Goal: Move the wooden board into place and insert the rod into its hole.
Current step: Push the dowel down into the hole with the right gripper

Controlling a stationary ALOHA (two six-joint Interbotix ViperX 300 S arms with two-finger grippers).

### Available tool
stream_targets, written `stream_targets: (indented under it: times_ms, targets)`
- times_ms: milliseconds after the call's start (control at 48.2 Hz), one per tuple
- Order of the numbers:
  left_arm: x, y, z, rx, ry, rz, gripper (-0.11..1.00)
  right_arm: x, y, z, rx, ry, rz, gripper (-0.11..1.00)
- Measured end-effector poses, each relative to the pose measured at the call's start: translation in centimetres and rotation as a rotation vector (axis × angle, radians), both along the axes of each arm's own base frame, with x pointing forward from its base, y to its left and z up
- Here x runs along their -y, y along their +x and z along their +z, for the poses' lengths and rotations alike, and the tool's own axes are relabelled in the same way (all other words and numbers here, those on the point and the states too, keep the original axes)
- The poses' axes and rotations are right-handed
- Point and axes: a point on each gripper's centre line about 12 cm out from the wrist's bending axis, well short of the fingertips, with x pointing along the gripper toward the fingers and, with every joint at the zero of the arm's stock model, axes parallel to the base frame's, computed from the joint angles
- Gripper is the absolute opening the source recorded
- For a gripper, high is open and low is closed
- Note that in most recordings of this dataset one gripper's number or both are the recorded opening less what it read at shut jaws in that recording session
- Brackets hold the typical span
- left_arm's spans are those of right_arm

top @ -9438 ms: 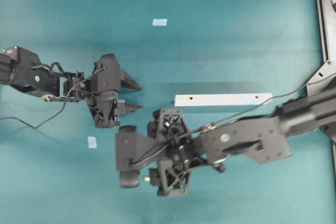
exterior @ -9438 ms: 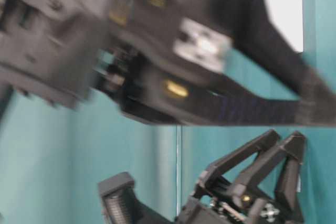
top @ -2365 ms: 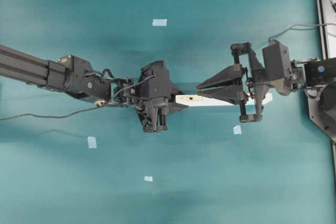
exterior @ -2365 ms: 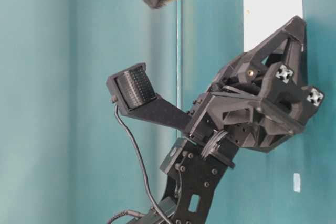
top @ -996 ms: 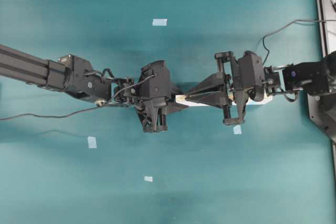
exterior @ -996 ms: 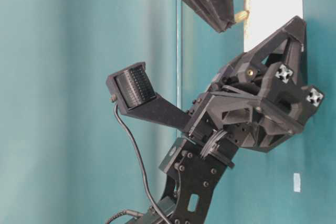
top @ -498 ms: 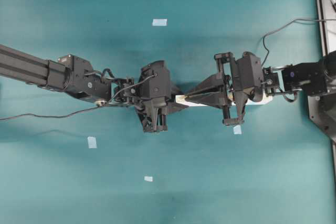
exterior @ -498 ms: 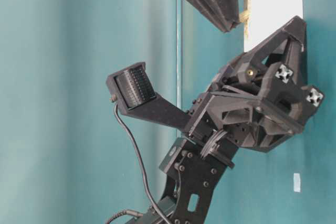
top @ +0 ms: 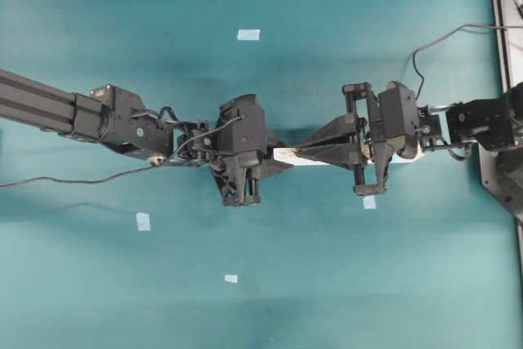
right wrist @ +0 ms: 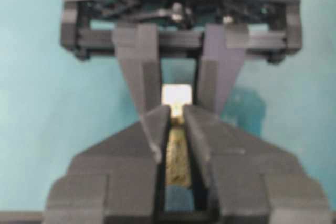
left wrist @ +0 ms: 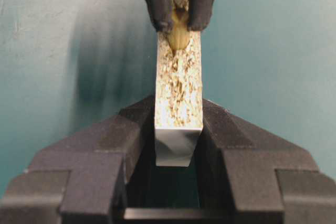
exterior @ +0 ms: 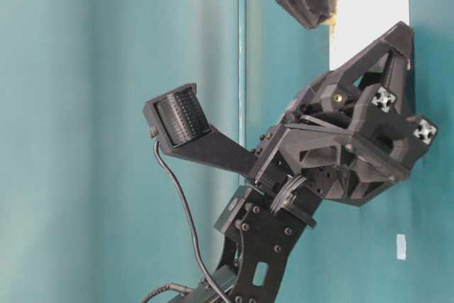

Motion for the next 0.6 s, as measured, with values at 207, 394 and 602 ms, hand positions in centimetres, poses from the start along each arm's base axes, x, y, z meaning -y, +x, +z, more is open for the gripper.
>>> stream_targets:
  times_ms: [207,394,602]
  targets:
    - [0.0,0.0,0.0,-0.002,0.001,-0.001,0.21,0.0,-0.2,-0.2,-0.011,0.001,-0.002,0.11]
    - [0.0,0.0,0.0,-0.002,0.000,0.000,0.21,0.1,-0.4,-0.9,-0.078,0.000,-0.011,0.11]
    - [0.0,0.0,0.0,-0.002,0.001,-0.001,0.21,0.2,-0.4,-0.7,-0.140,-0.021,-0.014,0.11]
